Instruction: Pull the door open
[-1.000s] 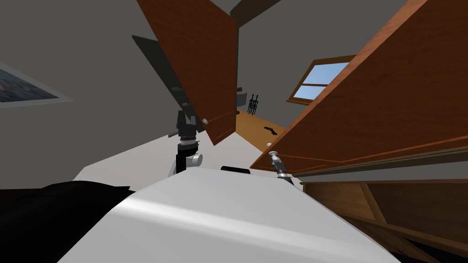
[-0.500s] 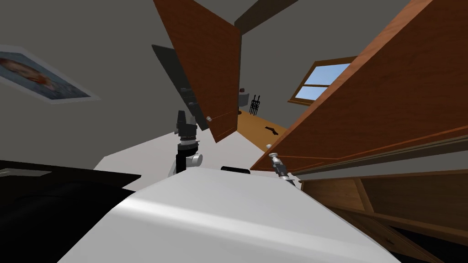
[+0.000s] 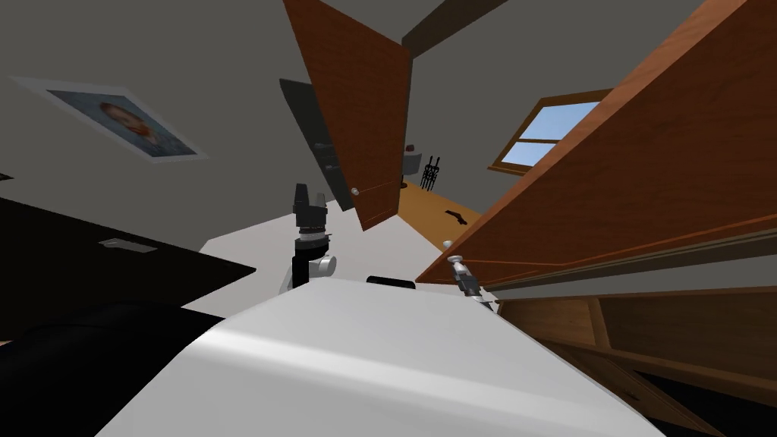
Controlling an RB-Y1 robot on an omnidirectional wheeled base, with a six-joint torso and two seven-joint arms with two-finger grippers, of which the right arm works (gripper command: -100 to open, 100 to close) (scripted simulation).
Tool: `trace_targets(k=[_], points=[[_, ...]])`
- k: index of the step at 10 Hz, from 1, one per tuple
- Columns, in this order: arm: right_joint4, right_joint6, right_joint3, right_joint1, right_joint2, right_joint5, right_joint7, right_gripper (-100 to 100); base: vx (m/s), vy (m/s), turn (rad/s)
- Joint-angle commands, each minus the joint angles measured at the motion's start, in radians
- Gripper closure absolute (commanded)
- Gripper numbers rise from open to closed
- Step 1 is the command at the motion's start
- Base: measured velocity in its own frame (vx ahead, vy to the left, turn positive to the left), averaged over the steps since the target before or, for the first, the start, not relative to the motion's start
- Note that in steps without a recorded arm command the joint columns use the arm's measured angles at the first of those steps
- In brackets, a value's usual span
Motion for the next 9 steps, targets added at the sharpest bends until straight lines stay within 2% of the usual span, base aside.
trace_targets(k=[1, 5, 6, 9], points=[[0.02, -0.026, 0.01, 0.002, -0.001, 0.005, -0.011, 100, -0.218, -0.058, 0.176], [0.045, -0.065, 0.024, 0.007, -0.012, 0.011, -0.03, 100, -0.201, -0.078, 0.132], [0.037, -0.056, 0.023, 0.008, -0.012, 0.011, -0.026, 100, -0.074, -0.029, 0.018], [0.056, -0.071, 0.03, 0.003, -0.012, 0.015, -0.036, 100, -0.179, -0.068, 0.154]])
